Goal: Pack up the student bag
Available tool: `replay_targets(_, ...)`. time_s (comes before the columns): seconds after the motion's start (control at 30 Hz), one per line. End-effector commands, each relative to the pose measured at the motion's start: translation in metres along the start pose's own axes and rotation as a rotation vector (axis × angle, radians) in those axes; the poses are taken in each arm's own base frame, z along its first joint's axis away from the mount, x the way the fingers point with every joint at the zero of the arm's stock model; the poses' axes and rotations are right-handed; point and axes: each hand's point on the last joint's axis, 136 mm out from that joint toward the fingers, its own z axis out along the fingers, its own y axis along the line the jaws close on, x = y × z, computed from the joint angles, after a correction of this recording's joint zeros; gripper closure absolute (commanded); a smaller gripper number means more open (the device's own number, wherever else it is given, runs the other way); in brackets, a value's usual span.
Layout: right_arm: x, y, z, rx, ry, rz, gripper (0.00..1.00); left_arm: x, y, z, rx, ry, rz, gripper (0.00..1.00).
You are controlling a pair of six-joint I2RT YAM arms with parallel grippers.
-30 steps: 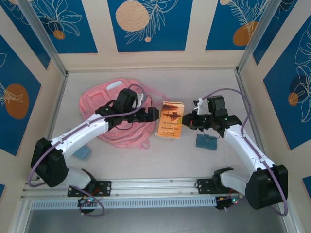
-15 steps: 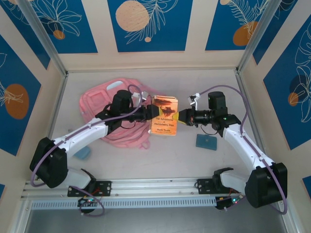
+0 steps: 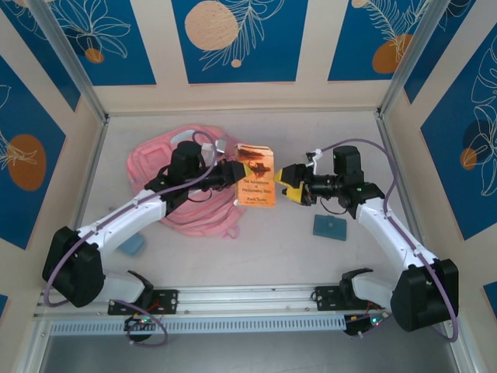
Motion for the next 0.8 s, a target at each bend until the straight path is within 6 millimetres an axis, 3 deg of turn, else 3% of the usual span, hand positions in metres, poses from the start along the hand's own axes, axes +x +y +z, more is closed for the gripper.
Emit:
replay_targets(0.0, -0.004, 0.004, 0.004, -0.078, -0.027, 0.126, 0.09, -0.04, 0.002, -0.016, 0.005, -0.192, -0.071, 0.86)
replay_targets(0.33, -0.01, 0.022, 0.029, -0.164, -0.066, 0.239, 0.04, -0.086, 0.021, -0.036, -0.032, -0.462, -0.246, 0.84)
replay_targets(0.47, -0.018, 0.036, 0.04, -0.193, -0.052, 0.278, 0.03, -0.1, 0.008, -0.039, 0.056, -0.528, -0.296, 0.84)
replay_targets(0.6, -0.029, 0.055, 0.054, -0.219, -0.068, 0.285, 0.03, -0.107, -0.001, -0.044, 0.103, -0.565, -0.317, 0.84)
replay_targets(0.77, -0.051, 0.069, 0.07, -0.215, -0.091, 0.332, 0.03, -0.108, 0.007, -0.046, 0.095, -0.589, -0.384, 0.84)
